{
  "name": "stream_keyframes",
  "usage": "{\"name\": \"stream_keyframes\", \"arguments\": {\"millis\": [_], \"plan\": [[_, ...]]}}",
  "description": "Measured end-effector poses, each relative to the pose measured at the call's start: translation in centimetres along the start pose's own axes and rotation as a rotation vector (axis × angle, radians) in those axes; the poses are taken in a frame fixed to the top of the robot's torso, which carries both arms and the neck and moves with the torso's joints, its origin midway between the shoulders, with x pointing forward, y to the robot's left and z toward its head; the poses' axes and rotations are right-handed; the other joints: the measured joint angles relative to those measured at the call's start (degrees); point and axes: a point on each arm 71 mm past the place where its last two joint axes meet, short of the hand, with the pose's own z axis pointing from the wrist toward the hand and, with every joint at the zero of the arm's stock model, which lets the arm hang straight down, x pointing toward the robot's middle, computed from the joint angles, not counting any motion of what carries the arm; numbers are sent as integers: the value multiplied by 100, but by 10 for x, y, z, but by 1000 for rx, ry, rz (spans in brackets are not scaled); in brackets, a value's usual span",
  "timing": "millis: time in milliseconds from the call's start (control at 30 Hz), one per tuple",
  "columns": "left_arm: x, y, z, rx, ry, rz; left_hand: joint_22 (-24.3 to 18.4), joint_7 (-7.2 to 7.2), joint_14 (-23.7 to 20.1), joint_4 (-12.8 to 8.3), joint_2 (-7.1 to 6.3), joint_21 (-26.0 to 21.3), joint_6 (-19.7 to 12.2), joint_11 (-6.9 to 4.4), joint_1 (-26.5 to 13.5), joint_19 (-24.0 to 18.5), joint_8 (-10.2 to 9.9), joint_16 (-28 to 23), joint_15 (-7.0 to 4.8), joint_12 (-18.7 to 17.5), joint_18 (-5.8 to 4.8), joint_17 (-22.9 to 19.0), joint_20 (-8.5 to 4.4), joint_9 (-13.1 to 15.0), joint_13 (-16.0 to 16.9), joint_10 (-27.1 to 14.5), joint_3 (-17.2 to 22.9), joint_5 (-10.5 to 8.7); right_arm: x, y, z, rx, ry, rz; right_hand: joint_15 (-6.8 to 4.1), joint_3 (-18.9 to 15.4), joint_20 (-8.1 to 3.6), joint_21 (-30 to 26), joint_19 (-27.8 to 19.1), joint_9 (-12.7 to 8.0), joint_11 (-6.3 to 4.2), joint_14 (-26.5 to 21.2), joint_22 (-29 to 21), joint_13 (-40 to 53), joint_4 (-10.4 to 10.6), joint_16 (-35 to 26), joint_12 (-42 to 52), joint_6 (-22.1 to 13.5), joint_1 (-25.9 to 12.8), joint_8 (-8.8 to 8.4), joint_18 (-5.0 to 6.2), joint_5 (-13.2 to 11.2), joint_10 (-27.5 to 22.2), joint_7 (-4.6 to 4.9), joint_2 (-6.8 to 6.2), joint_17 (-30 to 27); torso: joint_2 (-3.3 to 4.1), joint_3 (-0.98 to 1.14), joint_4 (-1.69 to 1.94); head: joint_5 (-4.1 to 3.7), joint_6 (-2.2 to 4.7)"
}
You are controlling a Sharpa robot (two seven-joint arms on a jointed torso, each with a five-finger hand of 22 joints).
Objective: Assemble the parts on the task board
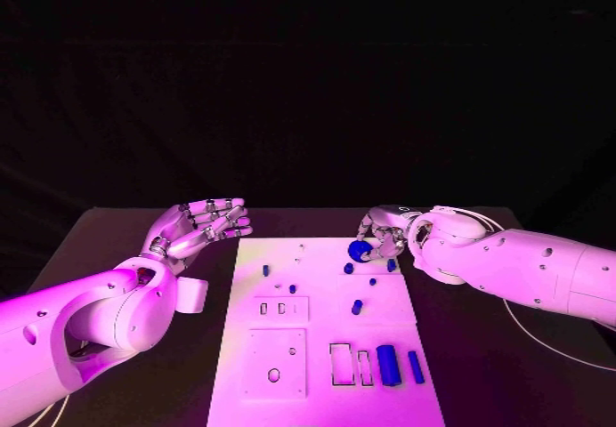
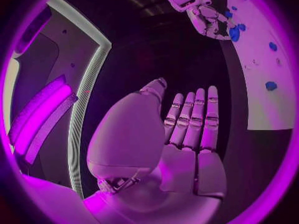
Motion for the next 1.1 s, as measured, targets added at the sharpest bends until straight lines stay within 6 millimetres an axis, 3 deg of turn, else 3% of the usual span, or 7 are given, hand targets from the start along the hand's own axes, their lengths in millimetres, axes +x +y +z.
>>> {"name": "stream_keyframes", "arguments": {"millis": [533, 733, 833, 967, 1100], "plan": [[-3, 0, 0, -5, -6, 4, 0, 0, 0, 0, 0, 0, 0, 0, 0, 0, 0, 0, 0, -28, -1, -1, 0, 0, 0, 0, 0, 0, -5, 9, -8, -43, -44, 79, 20, -19, 22, 62, 22, 2, 69, 20, 105, -1, 16, 47, 214, 8, -107, 0, -1, 0, 131, 33, -47, -1, 7, -1, 7, 15, 1], [-4, 1, 1, -6, -9, 5, 0, 0, 0, 0, 0, 0, 0, 0, 0, 0, 0, 0, 0, -27, -2, -1, 0, 0, 0, 0, 0, 0, -10, 12, -15, -71, -87, 119, 41, -99, 23, 23, 19, -11, 37, -1, 22, -2, -1, 47, -25, -54, -128, -34, -1, 26, -62, 32, -68, -1, 4, -8, 4, 2, 6], [-5, 1, 1, -6, -9, 6, 0, 0, 0, 0, 0, 0, 0, 0, 0, 0, 0, 0, 0, -28, -1, -1, 0, 0, 0, 0, 0, 0, -11, 12, -18, -77, -97, 135, 41, -49, 61, -45, -25, -1, 56, -1, -35, -428, -13, 46, -847, -41, -11, -34, 0, 35, -718, 44, 45, -2, 3, -11, 8, -4, 16], [-6, 1, 1, -7, -11, 7, 0, 0, 0, 0, 0, 0, 0, 0, 0, 0, 0, 0, 0, -27, -1, -2, 0, 0, 0, 0, 0, 0, -11, 15, -21, -91, -96, 147, 41, 292, 29, -146, -100, 12, 111, -1, -115, -2306, 6, -24, -3018, 48, 172, -34, 0, 35, -1836, 14, -18, -2, 9, -11, 9, -4, 17], [-7, 1, 1, -8, -13, 8, 0, 0, 0, 0, 0, 0, 0, 0, 0, 0, 0, 0, 0, -27, -2, 3, 0, 0, 0, 0, 0, 0, -10, 20, -25, -111, -85, 146, 84, 805, 36, -178, -139, 26, 160, 1, -134, -3927, 16, -41, -4968, 117, 223, -70, 0, 35, -2216, 9, -75, -2, 15, -10, 10, -9, 10]]}}
